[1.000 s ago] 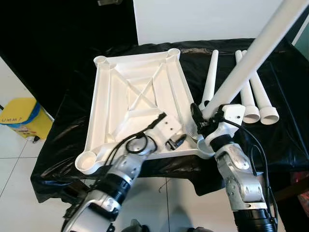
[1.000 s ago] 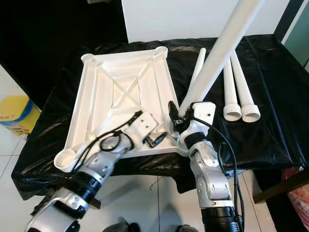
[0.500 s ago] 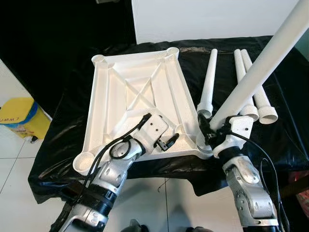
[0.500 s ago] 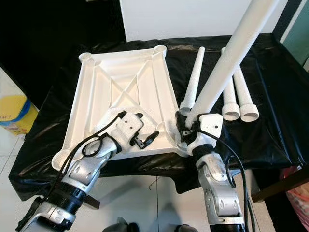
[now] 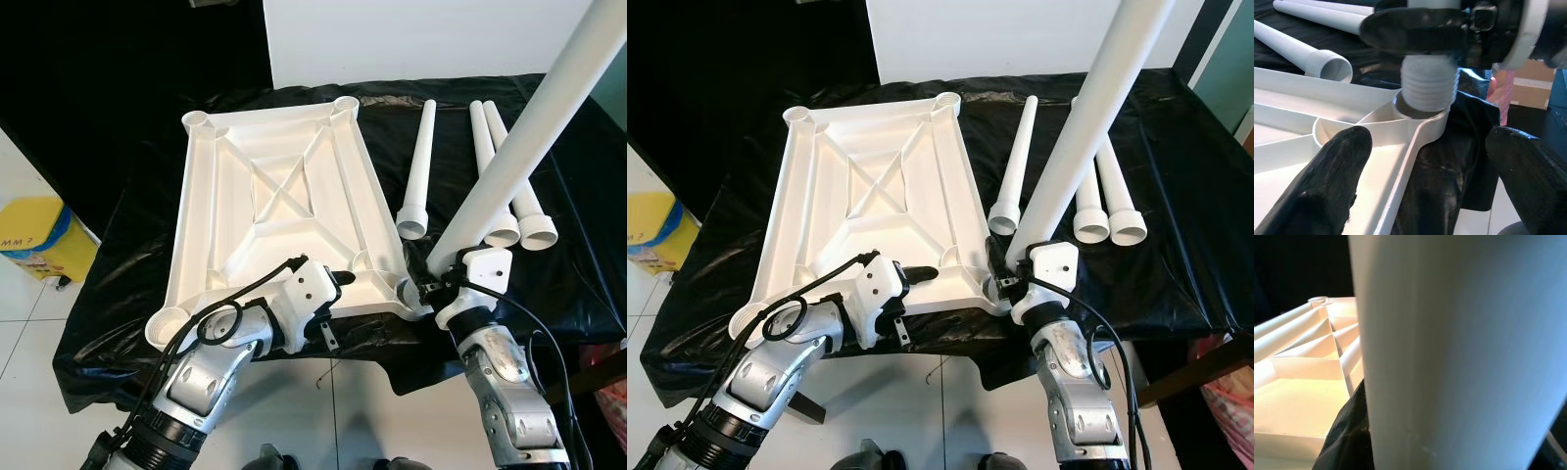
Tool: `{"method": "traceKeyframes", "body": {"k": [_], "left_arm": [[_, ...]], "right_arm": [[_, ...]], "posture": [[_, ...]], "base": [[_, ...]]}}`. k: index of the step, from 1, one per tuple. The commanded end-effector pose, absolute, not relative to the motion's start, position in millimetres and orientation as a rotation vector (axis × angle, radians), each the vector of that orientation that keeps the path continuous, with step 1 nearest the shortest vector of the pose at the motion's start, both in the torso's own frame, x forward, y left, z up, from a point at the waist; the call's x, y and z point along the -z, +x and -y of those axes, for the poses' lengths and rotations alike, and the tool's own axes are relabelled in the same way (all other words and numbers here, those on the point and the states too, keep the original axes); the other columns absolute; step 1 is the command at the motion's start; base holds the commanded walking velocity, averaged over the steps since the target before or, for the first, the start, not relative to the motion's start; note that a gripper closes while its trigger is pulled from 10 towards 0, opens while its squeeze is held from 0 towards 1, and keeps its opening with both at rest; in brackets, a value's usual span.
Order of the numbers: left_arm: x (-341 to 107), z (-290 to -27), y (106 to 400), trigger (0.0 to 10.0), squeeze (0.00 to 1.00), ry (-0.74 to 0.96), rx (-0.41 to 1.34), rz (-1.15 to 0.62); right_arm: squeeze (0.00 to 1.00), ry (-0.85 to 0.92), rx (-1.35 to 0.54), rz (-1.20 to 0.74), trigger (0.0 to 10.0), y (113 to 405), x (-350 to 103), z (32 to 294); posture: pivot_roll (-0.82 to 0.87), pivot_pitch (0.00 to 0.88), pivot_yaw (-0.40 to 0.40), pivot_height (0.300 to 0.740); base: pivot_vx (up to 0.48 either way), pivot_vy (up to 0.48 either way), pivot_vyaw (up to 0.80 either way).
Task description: Building children table
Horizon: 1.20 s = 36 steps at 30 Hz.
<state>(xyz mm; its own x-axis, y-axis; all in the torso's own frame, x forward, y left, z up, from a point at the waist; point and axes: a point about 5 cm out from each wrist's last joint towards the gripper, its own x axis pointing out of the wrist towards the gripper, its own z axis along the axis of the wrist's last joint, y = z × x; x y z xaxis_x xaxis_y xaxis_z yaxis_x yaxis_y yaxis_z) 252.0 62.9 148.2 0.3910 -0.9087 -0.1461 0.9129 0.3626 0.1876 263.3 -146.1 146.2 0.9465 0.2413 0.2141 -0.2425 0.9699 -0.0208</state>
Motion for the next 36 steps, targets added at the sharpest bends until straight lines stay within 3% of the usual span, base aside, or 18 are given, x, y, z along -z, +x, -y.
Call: {"method": "traceKeyframes", "body": {"k": [1,36], "left_arm": [[-149.7,-60.4,247.3,10.0,0.00,0.229,1.204,-0.035],[-152.1,-68.3,245.7,10.0,0.00,0.233,1.156,-0.081]], "right_arm": [[0.00,-0.005,-0.262,0.131,10.0,264.9,-128.8,143.6],[0.00,-0.182,-0.409,0.113,10.0,253.8,-99.5,140.7]], "posture": [[-0.03,0.102,0.038,0.740],[-0.01,0.101,0.040,0.740]], "base": [[0.000,0.000,0.00],[0.000,0.000,0.00]]}}
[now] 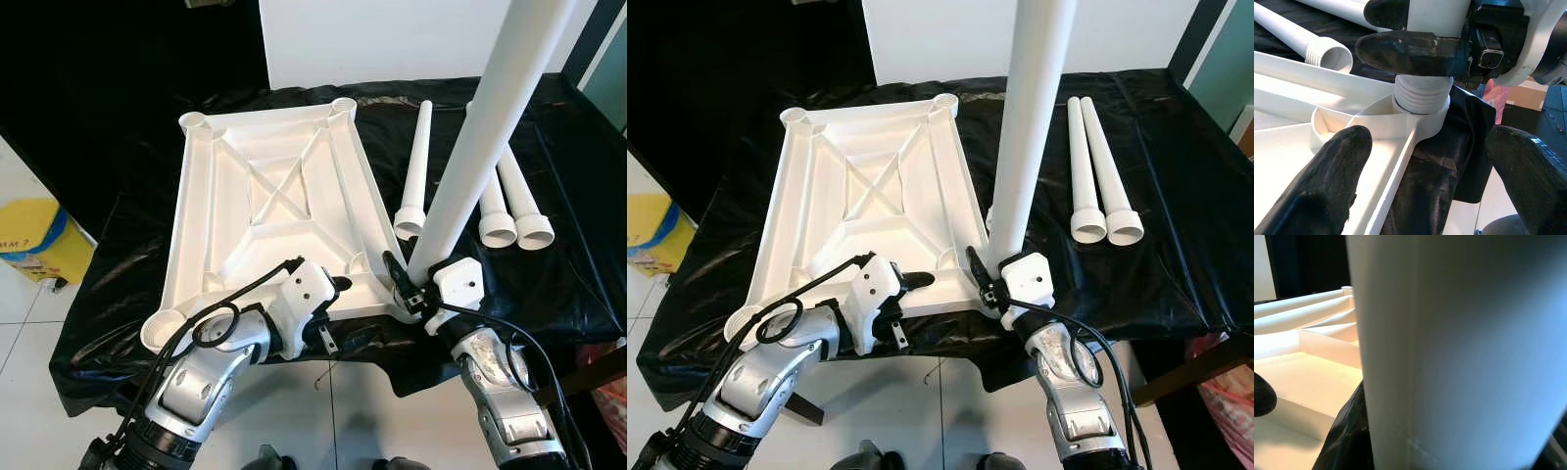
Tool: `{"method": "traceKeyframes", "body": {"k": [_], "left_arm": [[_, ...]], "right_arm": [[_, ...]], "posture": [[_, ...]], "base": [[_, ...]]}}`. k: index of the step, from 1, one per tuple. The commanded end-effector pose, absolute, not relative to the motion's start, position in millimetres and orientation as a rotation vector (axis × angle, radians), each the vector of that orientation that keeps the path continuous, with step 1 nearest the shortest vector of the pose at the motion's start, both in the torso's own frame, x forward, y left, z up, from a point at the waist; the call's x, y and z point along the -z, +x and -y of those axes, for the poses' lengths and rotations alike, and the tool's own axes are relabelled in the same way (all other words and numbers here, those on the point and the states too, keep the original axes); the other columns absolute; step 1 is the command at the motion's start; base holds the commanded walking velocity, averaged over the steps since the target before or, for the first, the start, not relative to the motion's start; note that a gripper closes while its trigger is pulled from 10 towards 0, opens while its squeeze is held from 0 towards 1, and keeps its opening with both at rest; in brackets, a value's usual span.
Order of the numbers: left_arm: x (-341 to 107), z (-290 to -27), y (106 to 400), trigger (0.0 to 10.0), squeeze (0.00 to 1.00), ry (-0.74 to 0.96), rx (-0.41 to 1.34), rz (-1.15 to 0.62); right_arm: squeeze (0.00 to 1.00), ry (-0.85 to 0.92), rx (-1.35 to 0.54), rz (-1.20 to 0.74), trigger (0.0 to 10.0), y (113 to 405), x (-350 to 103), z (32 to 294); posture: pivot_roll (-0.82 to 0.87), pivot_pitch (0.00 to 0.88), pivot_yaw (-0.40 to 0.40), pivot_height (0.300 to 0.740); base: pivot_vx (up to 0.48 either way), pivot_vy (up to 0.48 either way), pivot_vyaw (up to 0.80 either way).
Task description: Building children table
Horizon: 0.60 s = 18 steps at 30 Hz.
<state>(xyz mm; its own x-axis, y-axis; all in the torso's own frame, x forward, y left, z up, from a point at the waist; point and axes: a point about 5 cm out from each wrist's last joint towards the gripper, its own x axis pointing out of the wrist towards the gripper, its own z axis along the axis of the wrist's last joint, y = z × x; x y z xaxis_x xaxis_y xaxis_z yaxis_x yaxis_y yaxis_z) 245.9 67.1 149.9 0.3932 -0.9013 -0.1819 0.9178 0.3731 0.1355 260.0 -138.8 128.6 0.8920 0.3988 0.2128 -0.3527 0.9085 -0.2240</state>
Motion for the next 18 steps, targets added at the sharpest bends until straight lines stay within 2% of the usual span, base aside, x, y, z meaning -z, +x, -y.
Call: {"method": "traceKeyframes", "body": {"k": [1,10,18], "left_arm": [[-152.3,-68.5,245.7,10.0,0.00,0.234,1.155,-0.082],[-153.6,-69.5,245.5,10.0,0.00,0.244,1.150,-0.084],[-154.1,-68.9,245.5,10.0,0.00,0.248,1.152,-0.083]], "right_arm": [[0.00,-0.176,-0.414,0.113,10.0,254.2,-98.9,139.9],[0.00,-0.024,-0.420,0.058,10.0,258.6,-98.0,132.0],[0.00,0.001,-0.388,0.045,10.0,259.3,-96.0,134.3]], "posture": [[-0.01,0.101,0.040,0.740],[-0.01,0.101,0.042,0.740],[-0.01,0.098,0.043,0.740]], "base": [[0.000,0.000,0.00],[0.000,0.000,0.00],[0.000,0.000,0.00]]}}
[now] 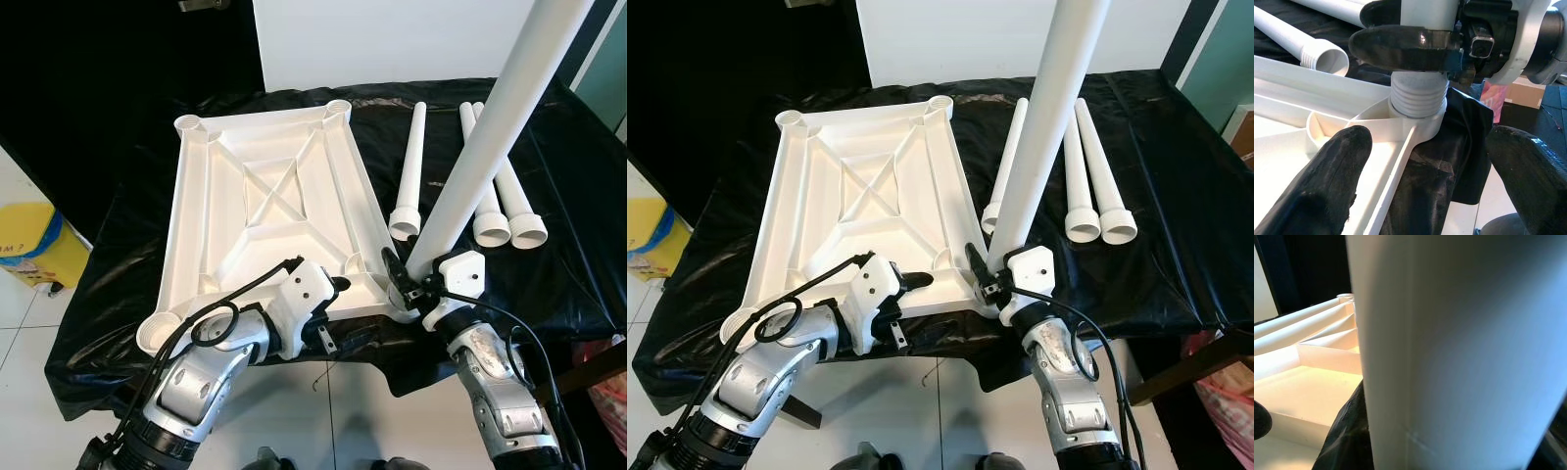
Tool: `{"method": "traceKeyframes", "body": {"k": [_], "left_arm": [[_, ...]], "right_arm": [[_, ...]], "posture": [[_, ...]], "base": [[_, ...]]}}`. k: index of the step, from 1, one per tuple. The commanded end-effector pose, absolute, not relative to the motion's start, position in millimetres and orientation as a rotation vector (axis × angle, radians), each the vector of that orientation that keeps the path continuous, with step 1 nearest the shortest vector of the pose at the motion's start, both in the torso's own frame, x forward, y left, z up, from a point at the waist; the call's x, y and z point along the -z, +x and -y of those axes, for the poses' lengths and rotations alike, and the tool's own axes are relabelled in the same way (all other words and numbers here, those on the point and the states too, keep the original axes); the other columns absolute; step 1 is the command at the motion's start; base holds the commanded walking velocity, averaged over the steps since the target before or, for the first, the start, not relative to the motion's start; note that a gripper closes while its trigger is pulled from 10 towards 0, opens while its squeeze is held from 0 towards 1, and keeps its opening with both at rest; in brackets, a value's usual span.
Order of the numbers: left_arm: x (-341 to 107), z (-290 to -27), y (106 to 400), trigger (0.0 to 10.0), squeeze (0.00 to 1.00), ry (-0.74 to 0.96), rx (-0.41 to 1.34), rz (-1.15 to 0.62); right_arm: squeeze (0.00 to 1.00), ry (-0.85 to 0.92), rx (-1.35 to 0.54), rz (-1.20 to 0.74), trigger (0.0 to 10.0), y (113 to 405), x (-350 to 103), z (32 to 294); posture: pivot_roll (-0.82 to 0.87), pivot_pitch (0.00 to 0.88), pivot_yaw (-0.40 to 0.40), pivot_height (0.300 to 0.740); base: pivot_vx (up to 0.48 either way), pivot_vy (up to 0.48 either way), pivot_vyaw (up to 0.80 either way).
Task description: Building children table
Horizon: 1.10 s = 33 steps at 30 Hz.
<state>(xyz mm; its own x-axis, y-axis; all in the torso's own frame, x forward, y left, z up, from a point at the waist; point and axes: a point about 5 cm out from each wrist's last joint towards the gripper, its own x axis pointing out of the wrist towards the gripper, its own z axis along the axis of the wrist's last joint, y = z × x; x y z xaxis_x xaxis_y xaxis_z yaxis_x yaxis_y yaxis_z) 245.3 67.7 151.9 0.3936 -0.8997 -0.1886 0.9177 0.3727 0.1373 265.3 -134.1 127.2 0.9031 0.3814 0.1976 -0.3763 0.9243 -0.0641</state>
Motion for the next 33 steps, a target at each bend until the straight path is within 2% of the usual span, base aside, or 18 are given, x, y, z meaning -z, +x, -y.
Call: {"method": "traceKeyframes", "body": {"k": [1,11,16,20,33], "left_arm": [[-154.1,-68.9,245.5,10.0,0.00,0.248,1.152,-0.083],[-155.0,-67.9,246.4,10.0,0.00,0.253,1.155,-0.081],[-155.6,-67.3,246.8,10.0,0.00,0.257,1.155,-0.077],[-155.6,-67.4,246.7,10.0,0.00,0.259,1.153,-0.076],[-155.8,-68.2,246.2,10.0,0.00,0.266,1.153,-0.076]], "right_arm": [[0.00,0.001,-0.388,0.045,10.0,259.3,-96.0,134.3],[0.00,0.045,-0.284,0.021,10.0,260.2,-92.7,138.0],[0.00,0.021,-0.055,0.082,10.0,262.9,-98.1,140.0],[0.00,0.033,0.058,0.087,10.0,262.0,-98.4,143.4],[0.00,0.060,0.127,0.050,10.0,263.6,-95.2,139.6]], "posture": [[-0.01,0.098,0.043,0.740],[-0.01,0.088,0.043,0.740],[0.00,0.076,0.038,0.740],[0.00,0.073,0.036,0.740],[0.01,0.068,0.037,0.740]], "base": [[0.000,0.000,0.00],[0.000,0.000,0.00],[0.000,0.000,0.00],[0.000,0.000,0.00],[0.000,0.000,0.00]]}}
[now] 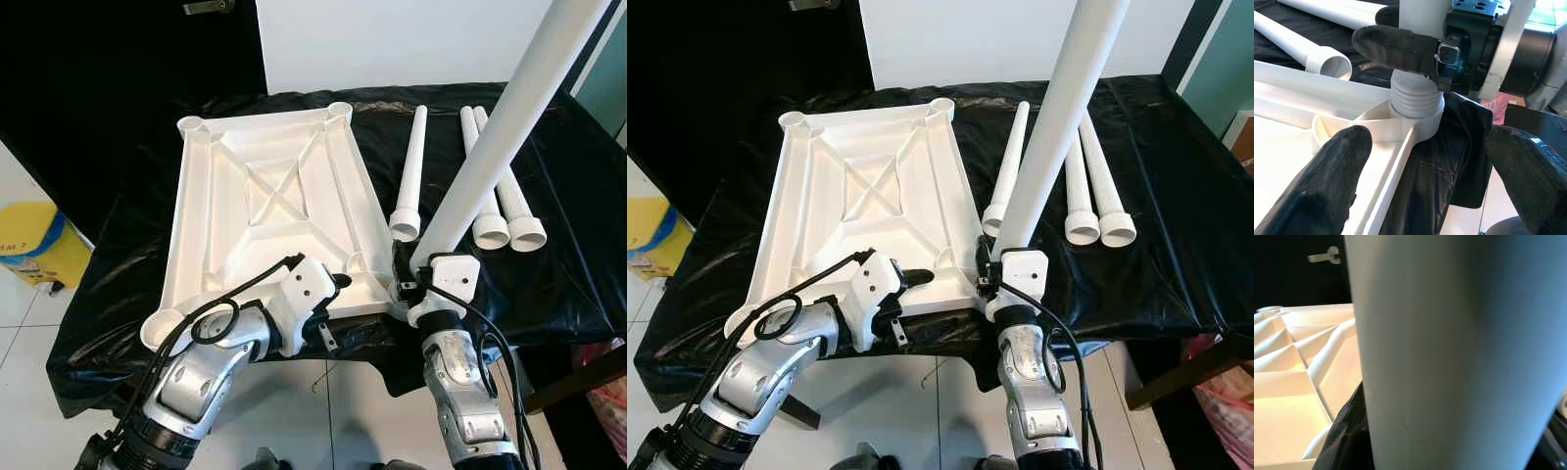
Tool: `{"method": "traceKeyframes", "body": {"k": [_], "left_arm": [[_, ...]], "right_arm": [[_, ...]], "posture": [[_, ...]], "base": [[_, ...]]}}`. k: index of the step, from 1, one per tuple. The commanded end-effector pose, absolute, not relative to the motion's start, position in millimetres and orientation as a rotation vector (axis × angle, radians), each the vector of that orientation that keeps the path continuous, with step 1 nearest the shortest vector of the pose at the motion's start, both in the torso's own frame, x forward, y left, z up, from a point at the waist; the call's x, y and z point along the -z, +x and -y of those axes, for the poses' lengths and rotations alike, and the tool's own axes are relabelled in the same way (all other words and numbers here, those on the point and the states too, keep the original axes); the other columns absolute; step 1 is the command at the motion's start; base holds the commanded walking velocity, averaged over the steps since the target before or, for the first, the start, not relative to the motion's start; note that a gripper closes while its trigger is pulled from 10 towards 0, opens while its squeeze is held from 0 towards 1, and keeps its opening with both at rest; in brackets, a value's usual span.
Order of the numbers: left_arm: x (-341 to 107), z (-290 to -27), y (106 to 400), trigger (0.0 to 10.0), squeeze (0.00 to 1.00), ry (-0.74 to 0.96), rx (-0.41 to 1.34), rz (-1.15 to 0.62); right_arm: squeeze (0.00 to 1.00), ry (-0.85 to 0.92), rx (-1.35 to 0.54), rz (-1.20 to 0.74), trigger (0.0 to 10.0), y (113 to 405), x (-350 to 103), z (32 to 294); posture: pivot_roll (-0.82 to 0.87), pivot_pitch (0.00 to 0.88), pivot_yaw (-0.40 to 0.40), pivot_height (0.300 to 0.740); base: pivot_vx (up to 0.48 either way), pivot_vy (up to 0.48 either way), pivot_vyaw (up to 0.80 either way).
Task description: Building children table
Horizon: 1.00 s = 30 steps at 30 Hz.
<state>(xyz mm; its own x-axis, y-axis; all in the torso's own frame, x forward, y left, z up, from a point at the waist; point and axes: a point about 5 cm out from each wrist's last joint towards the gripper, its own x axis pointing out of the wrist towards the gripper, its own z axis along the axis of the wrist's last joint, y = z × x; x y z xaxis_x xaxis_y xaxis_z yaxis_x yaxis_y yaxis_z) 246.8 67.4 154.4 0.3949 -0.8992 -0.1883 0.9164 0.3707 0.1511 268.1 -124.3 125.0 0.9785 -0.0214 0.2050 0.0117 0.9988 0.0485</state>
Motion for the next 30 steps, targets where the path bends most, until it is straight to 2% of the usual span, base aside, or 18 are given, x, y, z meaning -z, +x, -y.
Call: {"method": "traceKeyframes", "body": {"k": [1,6,13,30], "left_arm": [[-155.9,-68.3,245.9,10.0,0.00,0.265,1.153,-0.077],[-155.9,-68.6,245.4,10.0,0.00,0.265,1.153,-0.078],[-156.3,-69.5,245.3,10.0,0.00,0.266,1.147,-0.080],[-155.8,-67.9,246.1,10.0,0.00,0.265,1.140,-0.081]], "right_arm": [[0.00,0.059,0.153,0.047,10.0,265.1,-96.1,140.6],[0.00,0.049,0.180,0.048,10.0,266.4,-97.3,141.7],[0.00,0.066,0.324,0.034,10.0,270.2,-96.4,157.2],[0.00,0.066,0.308,0.071,10.0,274.7,-106.7,153.4]], "posture": [[0.01,0.068,0.037,0.740],[0.01,0.070,0.037,0.740],[0.01,0.080,0.036,0.740],[0.00,0.092,0.035,0.740]], "base": [[0.000,0.000,0.00],[0.000,0.000,0.00],[0.000,0.000,0.00],[0.000,0.000,0.00]]}}
